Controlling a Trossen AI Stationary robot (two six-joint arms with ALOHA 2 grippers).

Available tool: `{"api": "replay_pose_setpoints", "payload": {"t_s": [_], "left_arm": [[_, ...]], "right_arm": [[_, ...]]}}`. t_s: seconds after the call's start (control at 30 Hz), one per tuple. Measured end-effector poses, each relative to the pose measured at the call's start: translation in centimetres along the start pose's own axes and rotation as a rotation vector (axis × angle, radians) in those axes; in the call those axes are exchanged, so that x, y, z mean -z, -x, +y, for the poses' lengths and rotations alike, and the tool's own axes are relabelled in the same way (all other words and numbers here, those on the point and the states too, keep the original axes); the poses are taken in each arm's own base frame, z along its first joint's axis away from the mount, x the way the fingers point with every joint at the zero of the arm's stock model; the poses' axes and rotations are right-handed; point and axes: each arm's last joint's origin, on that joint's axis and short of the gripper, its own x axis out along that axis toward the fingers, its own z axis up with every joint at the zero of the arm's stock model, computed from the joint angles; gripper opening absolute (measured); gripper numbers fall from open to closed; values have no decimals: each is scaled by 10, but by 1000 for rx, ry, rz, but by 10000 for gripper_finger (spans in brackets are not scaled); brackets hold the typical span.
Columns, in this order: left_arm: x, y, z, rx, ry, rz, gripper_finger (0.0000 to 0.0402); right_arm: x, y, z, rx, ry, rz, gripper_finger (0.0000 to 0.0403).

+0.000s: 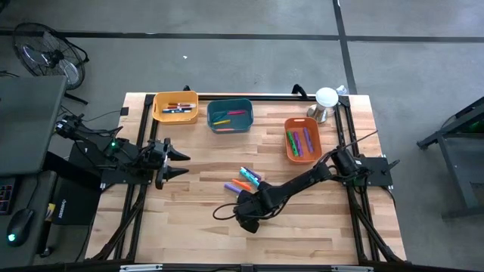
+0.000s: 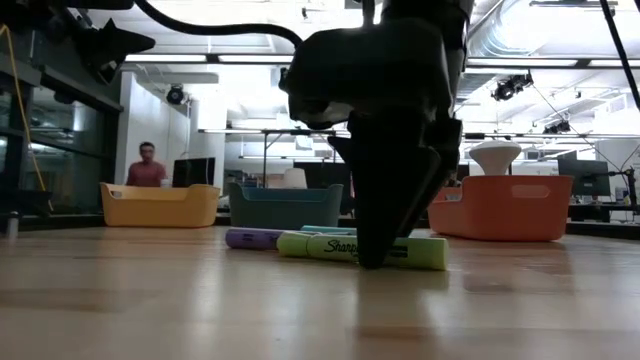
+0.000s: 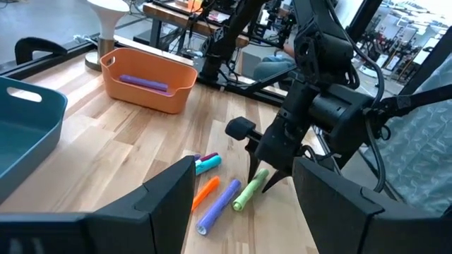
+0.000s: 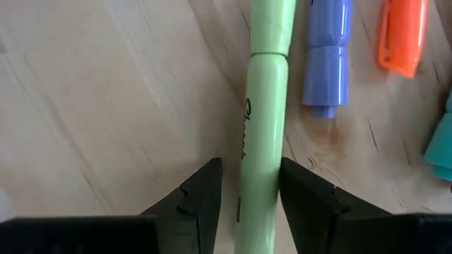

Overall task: Pick & Place Markers
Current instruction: Put the light green highlighter pen into the orange bin

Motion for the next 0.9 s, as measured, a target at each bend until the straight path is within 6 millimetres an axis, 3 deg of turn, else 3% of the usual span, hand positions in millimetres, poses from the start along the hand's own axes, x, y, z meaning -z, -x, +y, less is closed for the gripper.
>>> {"api": "replay_pose_setpoints", "payload": {"t_s": [0.2,0.4,0.9], "left_arm": [[0,0,0,0,3,0,232],[0,0,0,0,10,0,232],[1,0,0,-3,20,5,232]], "right_arm": [[2,-9,0,12,-26,27,117],[1,-10,-3,19,-46,39,61],[-3,-12,-8,-7,-57,80,59]]}}
